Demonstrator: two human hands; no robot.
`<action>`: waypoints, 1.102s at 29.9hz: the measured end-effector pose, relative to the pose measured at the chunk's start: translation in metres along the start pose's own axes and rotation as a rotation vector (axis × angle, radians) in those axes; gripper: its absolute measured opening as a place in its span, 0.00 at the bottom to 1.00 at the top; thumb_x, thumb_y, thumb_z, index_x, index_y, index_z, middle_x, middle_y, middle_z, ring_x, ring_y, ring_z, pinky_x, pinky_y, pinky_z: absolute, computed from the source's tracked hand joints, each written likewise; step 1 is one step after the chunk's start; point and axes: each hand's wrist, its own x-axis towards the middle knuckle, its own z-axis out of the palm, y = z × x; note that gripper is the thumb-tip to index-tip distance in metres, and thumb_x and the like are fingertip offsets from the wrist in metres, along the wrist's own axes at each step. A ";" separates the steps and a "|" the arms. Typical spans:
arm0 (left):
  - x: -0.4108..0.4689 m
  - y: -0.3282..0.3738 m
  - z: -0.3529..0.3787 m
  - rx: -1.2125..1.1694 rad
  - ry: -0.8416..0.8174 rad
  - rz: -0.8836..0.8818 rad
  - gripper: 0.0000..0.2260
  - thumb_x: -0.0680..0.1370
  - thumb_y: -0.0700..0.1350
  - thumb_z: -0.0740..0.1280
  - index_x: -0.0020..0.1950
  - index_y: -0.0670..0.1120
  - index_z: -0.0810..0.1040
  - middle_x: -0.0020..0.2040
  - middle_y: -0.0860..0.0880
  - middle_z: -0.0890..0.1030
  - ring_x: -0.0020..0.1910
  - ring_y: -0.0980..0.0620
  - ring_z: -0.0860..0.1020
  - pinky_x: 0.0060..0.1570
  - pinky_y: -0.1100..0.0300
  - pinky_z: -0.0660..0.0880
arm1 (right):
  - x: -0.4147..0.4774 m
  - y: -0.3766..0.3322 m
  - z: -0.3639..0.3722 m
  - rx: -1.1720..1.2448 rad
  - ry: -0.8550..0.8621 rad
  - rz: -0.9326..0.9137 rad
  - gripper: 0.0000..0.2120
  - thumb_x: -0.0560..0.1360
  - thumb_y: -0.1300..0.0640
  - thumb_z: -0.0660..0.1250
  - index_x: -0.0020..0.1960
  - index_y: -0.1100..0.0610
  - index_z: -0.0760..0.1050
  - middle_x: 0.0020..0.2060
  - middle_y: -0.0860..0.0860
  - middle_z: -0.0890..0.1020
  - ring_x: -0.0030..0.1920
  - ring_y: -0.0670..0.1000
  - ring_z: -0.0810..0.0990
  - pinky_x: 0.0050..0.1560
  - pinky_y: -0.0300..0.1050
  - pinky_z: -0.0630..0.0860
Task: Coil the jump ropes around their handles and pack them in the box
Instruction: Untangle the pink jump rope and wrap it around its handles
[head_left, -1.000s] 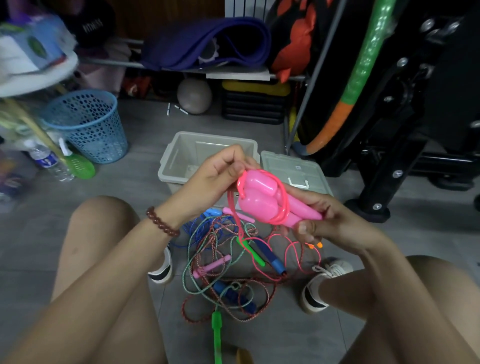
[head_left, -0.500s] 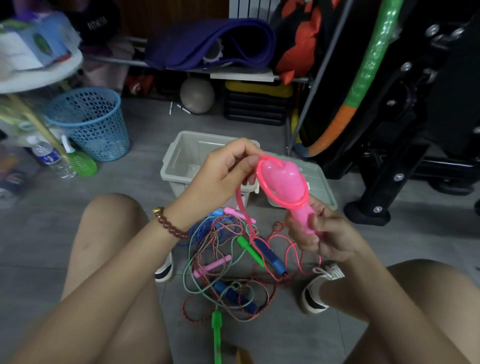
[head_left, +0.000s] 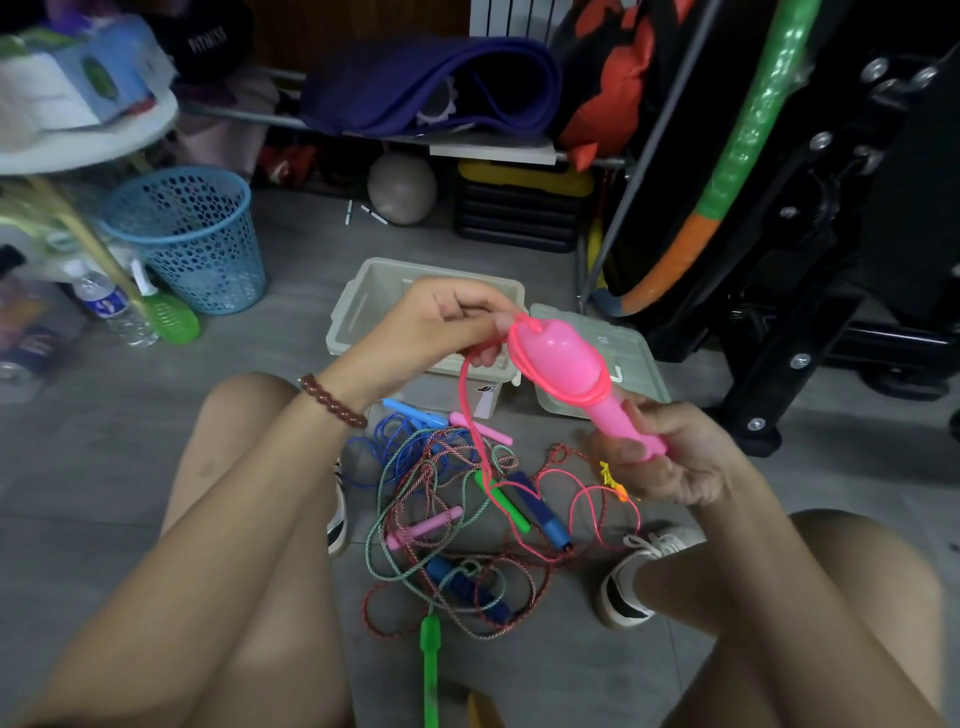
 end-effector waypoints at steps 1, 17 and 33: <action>-0.001 0.001 0.001 0.021 -0.023 0.019 0.08 0.73 0.38 0.65 0.41 0.49 0.82 0.31 0.51 0.78 0.29 0.57 0.74 0.32 0.68 0.70 | -0.001 -0.001 -0.001 -0.005 -0.014 0.018 0.18 0.81 0.63 0.55 0.71 0.58 0.64 0.45 0.59 0.78 0.33 0.48 0.67 0.29 0.35 0.67; -0.011 -0.008 0.004 0.257 -0.597 -0.103 0.11 0.66 0.33 0.74 0.40 0.50 0.82 0.38 0.47 0.82 0.38 0.54 0.79 0.43 0.66 0.74 | 0.009 0.025 0.028 -0.726 0.353 0.132 0.22 0.72 0.61 0.68 0.63 0.45 0.76 0.34 0.54 0.79 0.24 0.43 0.68 0.22 0.37 0.54; -0.005 -0.015 -0.014 0.245 0.019 -0.429 0.17 0.81 0.50 0.53 0.47 0.44 0.78 0.42 0.46 0.81 0.39 0.56 0.80 0.41 0.65 0.77 | 0.013 0.017 0.036 -1.009 0.796 -0.294 0.29 0.73 0.63 0.67 0.71 0.48 0.67 0.34 0.52 0.78 0.26 0.45 0.66 0.25 0.33 0.60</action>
